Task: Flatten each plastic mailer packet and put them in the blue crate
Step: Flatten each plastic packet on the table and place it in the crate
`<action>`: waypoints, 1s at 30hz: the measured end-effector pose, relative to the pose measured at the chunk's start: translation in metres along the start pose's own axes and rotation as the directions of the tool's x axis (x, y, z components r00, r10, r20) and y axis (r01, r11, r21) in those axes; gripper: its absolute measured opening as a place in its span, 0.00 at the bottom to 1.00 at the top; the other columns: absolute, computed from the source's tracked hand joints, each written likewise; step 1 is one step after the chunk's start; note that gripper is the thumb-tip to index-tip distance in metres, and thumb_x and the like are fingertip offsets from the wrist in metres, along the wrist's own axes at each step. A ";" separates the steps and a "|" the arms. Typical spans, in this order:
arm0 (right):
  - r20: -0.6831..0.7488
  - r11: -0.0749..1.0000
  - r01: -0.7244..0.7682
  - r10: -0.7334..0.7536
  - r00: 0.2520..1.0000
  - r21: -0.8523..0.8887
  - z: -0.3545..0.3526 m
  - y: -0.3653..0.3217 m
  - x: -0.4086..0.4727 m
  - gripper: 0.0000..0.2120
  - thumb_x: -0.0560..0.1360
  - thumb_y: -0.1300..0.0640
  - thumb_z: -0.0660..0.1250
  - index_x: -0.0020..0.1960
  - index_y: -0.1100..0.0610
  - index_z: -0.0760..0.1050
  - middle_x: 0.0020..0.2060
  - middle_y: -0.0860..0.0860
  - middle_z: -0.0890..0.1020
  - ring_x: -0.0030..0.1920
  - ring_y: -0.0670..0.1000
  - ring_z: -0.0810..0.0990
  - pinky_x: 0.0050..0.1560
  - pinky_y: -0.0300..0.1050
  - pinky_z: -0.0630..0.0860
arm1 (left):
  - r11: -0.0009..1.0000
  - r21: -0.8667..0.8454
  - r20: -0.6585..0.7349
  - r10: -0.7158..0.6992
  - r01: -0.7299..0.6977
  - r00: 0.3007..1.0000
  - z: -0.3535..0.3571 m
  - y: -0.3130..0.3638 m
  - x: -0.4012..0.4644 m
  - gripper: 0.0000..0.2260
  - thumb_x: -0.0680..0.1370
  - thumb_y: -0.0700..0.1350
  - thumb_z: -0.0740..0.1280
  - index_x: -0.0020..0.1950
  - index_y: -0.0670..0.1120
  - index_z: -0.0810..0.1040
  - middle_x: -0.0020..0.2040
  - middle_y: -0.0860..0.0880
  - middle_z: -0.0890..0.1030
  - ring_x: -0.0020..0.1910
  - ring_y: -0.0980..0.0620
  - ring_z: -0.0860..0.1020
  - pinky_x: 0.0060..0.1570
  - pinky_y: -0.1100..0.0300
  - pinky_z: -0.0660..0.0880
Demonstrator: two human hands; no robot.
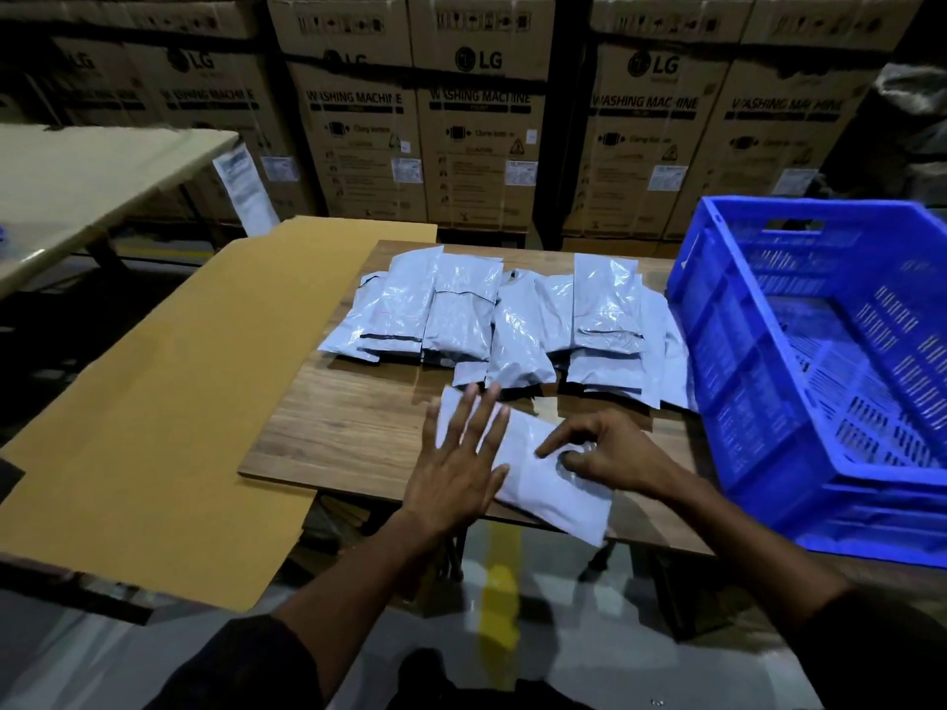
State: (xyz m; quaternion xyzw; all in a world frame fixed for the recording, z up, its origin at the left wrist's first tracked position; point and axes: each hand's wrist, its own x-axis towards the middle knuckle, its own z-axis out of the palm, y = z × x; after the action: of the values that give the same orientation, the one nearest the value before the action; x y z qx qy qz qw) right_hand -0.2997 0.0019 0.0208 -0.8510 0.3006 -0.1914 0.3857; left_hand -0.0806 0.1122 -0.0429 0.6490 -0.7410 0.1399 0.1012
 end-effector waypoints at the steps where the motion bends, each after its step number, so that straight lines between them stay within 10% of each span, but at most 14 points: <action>1: 0.085 0.997 -0.074 0.072 0.994 0.022 -0.007 -0.001 0.004 0.17 0.68 0.71 0.69 0.46 0.53 0.87 0.39 0.41 0.86 0.37 0.37 0.80 0.40 0.31 0.72 | 0.999 -0.041 0.097 0.025 -0.021 0.995 0.007 0.001 0.001 0.31 0.82 0.57 0.54 0.81 0.42 0.55 0.82 0.40 0.52 0.81 0.40 0.53 0.73 0.32 0.59; 5: 0.263 0.964 -0.164 0.218 0.940 -0.211 -0.020 0.018 0.017 0.14 0.70 0.68 0.69 0.47 0.53 0.86 0.40 0.43 0.86 0.38 0.41 0.80 0.40 0.38 0.73 | 0.992 -0.123 0.445 0.054 0.002 0.894 0.027 0.010 0.000 0.34 0.80 0.63 0.41 0.83 0.47 0.50 0.83 0.47 0.45 0.81 0.44 0.49 0.77 0.41 0.51; 8: -0.017 0.728 -0.114 0.140 0.990 -0.676 0.007 0.033 0.017 0.14 0.72 0.58 0.65 0.54 0.48 0.83 0.51 0.50 0.85 0.54 0.54 0.80 0.52 0.49 0.74 | 0.992 -0.099 0.517 -0.018 0.081 0.856 0.032 0.021 -0.002 0.31 0.83 0.62 0.43 0.83 0.48 0.46 0.83 0.47 0.43 0.81 0.47 0.43 0.77 0.42 0.41; 15: 0.003 0.887 -0.083 0.095 0.995 -0.455 0.088 0.034 -0.013 0.31 0.78 0.48 0.45 0.78 0.58 0.61 0.76 0.53 0.66 0.77 0.54 0.60 0.75 0.54 0.60 | 0.966 -0.208 0.310 -0.083 0.152 0.947 0.034 0.045 0.007 0.24 0.86 0.45 0.47 0.67 0.34 0.77 0.68 0.37 0.77 0.70 0.39 0.74 0.68 0.44 0.64; 30: 0.018 0.703 -0.211 0.303 0.953 -0.679 0.076 0.047 -0.022 0.39 0.73 0.37 0.31 0.81 0.49 0.44 0.81 0.45 0.45 0.80 0.49 0.40 0.77 0.58 0.40 | 0.930 -0.261 0.129 -0.232 0.259 0.964 0.062 0.049 -0.007 0.23 0.84 0.53 0.55 0.78 0.48 0.68 0.79 0.48 0.66 0.77 0.41 0.64 0.72 0.40 0.64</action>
State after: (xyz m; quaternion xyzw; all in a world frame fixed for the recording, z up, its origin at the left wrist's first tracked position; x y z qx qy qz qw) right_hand -0.2912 0.0327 -0.0655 -0.8923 0.4394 0.0398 0.0955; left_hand -0.1259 0.1033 -0.1075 0.7221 -0.6702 -0.0096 0.1715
